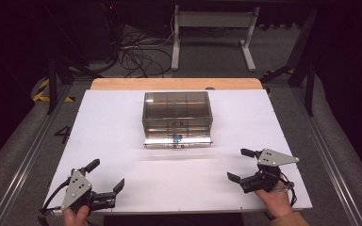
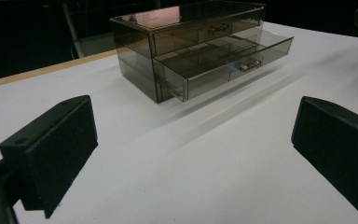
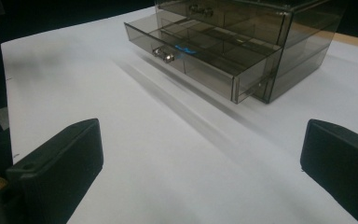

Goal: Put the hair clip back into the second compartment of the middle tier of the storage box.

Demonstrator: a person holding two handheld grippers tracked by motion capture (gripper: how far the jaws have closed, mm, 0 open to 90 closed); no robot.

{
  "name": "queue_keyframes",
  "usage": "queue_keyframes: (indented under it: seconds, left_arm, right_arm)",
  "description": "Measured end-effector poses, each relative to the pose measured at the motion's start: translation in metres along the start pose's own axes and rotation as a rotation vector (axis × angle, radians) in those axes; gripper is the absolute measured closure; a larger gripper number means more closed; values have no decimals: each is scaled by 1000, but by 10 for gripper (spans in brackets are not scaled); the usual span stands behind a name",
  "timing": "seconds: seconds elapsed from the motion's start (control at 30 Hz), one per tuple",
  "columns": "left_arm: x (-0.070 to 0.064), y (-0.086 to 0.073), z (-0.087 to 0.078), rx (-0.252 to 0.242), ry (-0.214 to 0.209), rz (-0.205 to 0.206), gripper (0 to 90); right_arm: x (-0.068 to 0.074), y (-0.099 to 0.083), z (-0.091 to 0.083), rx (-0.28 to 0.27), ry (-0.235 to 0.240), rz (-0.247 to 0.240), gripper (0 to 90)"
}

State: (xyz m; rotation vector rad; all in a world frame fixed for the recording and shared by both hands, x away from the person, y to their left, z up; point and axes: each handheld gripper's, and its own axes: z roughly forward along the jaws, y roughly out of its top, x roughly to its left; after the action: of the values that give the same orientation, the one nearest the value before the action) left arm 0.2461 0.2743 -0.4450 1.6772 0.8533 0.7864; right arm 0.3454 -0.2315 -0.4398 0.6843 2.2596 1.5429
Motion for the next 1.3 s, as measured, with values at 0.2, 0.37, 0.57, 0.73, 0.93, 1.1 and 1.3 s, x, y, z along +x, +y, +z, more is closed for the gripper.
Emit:
queue_keyframes:
  seconds: [0.2, 0.37, 0.57, 0.73, 0.93, 1.1, 1.3]
  left_arm:
    - [0, 0, 0, -4, 1, 5, 8]
    - [-1, -1, 1, -1, 0, 3, 8]
    - [0, -1, 1, 0, 0, 3, 8]
    - [0, -1, 1, 1, 0, 3, 8]
    - [0, -1, 1, 1, 2, -2, 8]
    - [0, -2, 1, 1, 5, 0, 8]
    - [-1, -2, 2, 1, 10, 2, 8]
  right_arm:
    - [1, -9, -1, -4, 25, 19, 0]
    - [1, -17, 1, 27, 17, 35, 0]
    - [2, -20, 4, 49, 13, 38, 0]
    - [1, -19, 1, 28, 8, 40, 0]
    - [2, -18, 2, 31, 22, 35, 0]
    - [2, -17, 3, 29, 41, 38, 0]
    - [3, -17, 2, 24, 42, 37, 0]
